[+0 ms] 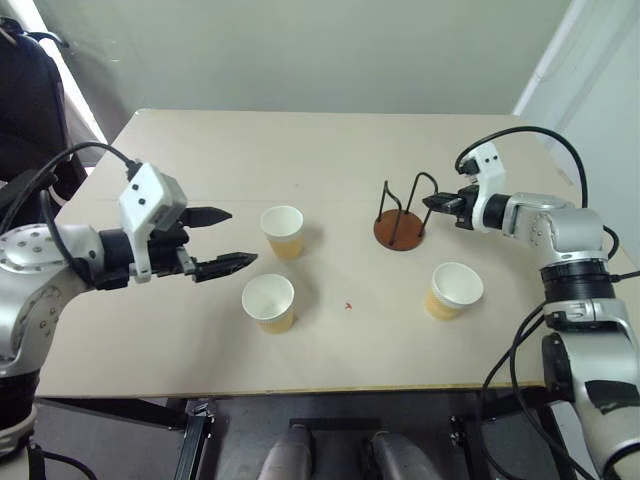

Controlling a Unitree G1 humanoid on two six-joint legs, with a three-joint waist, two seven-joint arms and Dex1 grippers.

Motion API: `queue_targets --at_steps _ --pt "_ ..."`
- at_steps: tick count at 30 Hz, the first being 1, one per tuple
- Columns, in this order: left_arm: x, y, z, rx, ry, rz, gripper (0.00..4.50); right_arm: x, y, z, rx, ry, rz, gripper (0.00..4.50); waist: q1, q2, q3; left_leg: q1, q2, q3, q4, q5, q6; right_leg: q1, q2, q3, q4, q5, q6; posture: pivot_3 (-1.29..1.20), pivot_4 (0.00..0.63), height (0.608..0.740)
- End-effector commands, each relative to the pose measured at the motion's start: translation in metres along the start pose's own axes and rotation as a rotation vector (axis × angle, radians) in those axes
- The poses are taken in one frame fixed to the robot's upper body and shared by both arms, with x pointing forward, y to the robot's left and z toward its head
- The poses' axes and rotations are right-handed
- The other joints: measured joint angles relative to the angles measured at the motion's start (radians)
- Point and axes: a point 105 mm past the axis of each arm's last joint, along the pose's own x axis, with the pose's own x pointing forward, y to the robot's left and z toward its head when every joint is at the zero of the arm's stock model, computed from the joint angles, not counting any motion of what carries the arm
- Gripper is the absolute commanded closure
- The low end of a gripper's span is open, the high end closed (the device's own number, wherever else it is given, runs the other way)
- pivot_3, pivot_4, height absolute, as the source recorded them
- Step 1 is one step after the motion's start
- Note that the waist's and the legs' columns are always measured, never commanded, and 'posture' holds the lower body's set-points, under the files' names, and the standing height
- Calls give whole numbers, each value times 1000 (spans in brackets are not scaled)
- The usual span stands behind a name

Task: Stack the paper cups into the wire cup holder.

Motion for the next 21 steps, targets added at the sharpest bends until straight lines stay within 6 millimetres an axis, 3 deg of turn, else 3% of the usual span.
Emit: queue_targets --at_steps 1,6,8,11,14,21 --pt "-5 0 12 49 -22 15 0 -5 13 14 -56 -25 68 4475 0 0 0 0 0 0 0 0 0 0 0 0 0 0 0 0 150 740" --pt "-6 0 13 50 -25 9 0 -15 40 46 -109 -107 256 4475 0 0 0 -1 0 0 0 0 0 0 0 0 0 0 0 0 150 740" --pt "-5 0 13 50 -26 7 0 -19 60 54 -167 -115 370 4475 -1 0 0 -2 0 0 0 0 0 -2 0 0 0 0 0 0 150 740" --pt "-4 0 14 51 -30 3 0 -21 87 50 -248 -79 513 4475 -1 0 0 -2 0 0 0 0 -1 -3 0 0 0 0 0 0 150 740" --pt "-2 -1 14 49 -34 -5 0 -22 114 31 -354 9 672 4475 -2 0 0 -2 0 0 0 0 -1 -2 1 0 0 0 0 0 150 740" --pt "-1 -3 16 50 -40 -11 0 -24 125 17 -535 117 836 4475 -1 0 0 -3 0 0 2 2 0 -2 1 0 0 1 -1 0 150 740"
